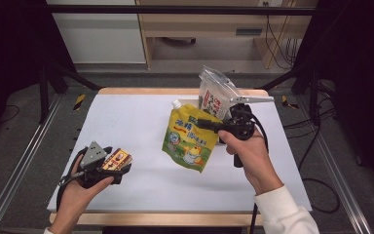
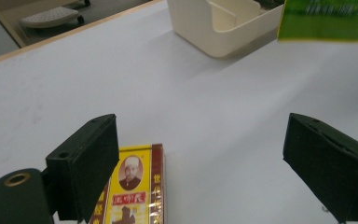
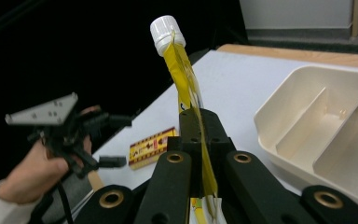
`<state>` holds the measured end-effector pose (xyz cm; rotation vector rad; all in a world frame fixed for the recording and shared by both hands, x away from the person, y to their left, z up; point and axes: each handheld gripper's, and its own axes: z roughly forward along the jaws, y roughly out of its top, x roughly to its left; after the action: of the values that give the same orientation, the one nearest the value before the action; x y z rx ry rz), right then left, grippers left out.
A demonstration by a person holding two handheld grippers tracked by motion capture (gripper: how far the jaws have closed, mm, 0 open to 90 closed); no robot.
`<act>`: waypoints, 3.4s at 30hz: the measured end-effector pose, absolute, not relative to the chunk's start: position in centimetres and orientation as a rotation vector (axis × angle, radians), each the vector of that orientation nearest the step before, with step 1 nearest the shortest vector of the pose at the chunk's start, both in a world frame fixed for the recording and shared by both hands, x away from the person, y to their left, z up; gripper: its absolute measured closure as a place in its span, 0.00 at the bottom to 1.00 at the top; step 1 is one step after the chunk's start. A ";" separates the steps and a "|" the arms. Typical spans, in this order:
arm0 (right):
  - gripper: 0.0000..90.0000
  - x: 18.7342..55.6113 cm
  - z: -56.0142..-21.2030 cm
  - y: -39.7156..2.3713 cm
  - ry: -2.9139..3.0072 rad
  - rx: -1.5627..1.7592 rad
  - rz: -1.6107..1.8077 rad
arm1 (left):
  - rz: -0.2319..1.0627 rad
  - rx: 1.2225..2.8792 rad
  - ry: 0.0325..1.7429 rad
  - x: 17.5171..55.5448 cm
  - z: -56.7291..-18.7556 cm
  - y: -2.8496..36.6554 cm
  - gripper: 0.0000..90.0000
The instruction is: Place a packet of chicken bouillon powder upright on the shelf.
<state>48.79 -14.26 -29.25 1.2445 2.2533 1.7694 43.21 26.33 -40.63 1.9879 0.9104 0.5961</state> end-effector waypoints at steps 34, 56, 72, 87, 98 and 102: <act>1.00 52.4 -26.1 -13.8 1.760 1.485 1.806 | 0.702 1.968 0.983 41.1 -43.2 28.2 0.10; 1.00 52.7 -26.6 -13.1 1.680 1.489 1.764 | 0.713 1.987 0.973 41.0 -43.3 28.1 0.10; 1.00 53.6 -27.1 -13.0 1.591 1.549 1.645 | 0.725 1.998 0.967 41.0 -43.3 28.0 0.10; 1.00 55.9 -28.2 -11.1 1.564 1.606 1.509 | 0.728 2.001 0.960 41.0 -43.3 27.9 0.10; 1.00 58.1 -29.2 -9.9 1.547 1.613 1.450 | 0.722 2.015 0.945 41.0 -43.3 27.8 0.10; 1.00 58.5 -29.5 -9.5 1.526 1.615 1.435 | 0.721 2.018 0.944 41.0 -43.4 27.8 0.10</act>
<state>58.49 -9.49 -29.52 1.6147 1.5262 1.4347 41.01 27.77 -43.36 2.0184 0.9435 0.7211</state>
